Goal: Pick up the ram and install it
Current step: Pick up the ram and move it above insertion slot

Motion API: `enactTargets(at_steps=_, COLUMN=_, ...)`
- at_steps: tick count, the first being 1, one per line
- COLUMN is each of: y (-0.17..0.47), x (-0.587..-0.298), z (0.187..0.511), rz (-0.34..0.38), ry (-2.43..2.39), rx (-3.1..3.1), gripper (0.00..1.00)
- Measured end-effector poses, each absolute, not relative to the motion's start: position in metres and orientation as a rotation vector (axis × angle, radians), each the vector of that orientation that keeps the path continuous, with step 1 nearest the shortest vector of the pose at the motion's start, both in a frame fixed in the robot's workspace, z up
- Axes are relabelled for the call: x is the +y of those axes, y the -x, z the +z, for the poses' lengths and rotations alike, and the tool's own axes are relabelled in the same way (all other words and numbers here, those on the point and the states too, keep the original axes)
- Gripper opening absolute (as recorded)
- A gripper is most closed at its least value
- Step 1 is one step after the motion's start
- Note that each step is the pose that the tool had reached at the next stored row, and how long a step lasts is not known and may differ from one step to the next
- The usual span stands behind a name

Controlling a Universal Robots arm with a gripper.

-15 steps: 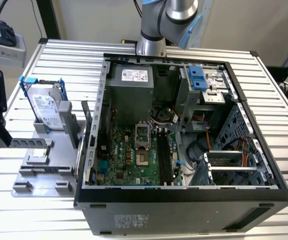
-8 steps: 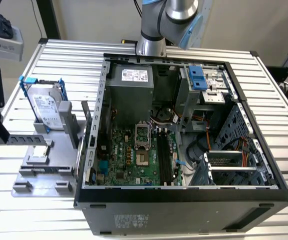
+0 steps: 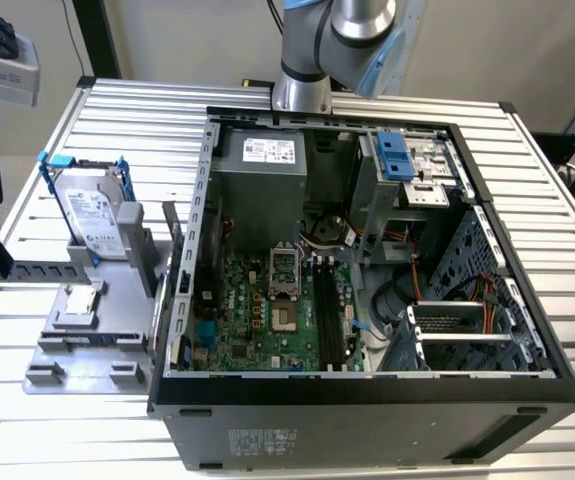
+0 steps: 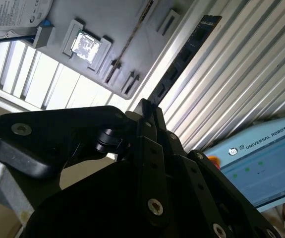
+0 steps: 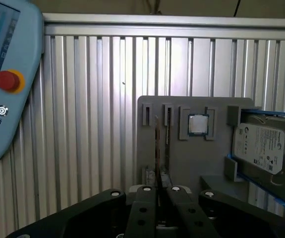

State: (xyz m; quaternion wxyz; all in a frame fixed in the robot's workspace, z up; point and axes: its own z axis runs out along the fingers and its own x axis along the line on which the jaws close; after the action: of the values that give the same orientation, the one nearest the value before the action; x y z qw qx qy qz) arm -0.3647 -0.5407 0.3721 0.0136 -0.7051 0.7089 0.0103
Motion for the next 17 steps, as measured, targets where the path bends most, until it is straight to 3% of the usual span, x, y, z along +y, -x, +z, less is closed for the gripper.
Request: enactTargets(at_steps=17, y=0.365, x=-0.541, z=0.397, rz=0.032, ry=2.196, rx=2.208, gripper=0.00)
